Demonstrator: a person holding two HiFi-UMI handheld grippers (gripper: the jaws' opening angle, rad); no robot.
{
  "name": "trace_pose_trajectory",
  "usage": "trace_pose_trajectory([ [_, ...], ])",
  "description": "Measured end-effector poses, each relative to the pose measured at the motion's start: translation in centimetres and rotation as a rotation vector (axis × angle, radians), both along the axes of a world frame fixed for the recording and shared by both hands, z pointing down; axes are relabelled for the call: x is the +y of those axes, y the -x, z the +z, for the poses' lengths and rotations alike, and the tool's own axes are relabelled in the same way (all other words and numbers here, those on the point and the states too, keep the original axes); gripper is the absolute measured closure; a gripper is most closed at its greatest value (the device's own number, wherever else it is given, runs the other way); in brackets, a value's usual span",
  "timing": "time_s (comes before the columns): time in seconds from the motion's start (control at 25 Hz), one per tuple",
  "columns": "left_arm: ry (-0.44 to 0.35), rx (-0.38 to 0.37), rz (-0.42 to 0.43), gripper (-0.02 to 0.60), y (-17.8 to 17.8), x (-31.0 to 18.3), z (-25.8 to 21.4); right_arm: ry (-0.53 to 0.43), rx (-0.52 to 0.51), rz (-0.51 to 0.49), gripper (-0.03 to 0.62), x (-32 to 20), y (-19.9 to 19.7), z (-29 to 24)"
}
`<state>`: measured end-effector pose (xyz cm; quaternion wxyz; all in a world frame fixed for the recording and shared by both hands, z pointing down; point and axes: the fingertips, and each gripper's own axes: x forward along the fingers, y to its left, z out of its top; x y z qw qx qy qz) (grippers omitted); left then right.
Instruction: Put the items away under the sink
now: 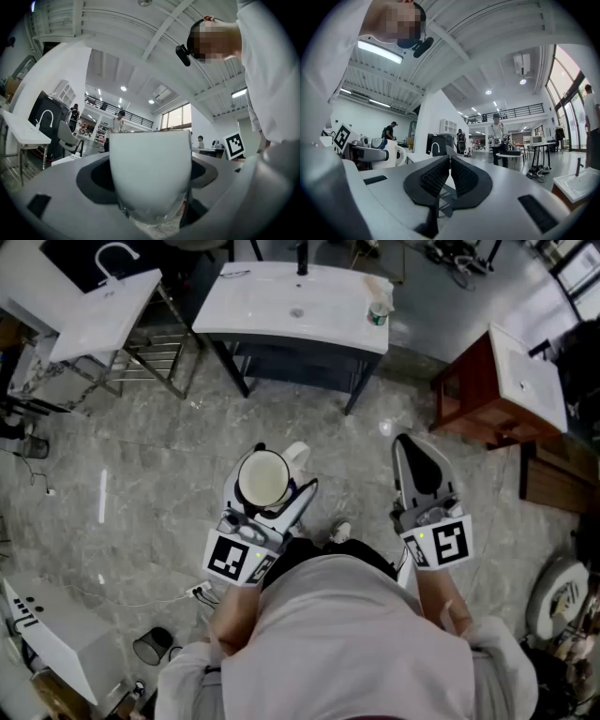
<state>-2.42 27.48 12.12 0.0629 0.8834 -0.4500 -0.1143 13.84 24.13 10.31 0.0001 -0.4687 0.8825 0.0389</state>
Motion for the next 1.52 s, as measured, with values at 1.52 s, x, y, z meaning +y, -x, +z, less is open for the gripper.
trace_pose_trajectory([
  [1.52, 0.014, 0.031, 0.126, 0.179, 3.0, -5.8, 2.0, 0.021, -0.050, 0.132, 0.551, -1.6, 1.7, 1.2],
])
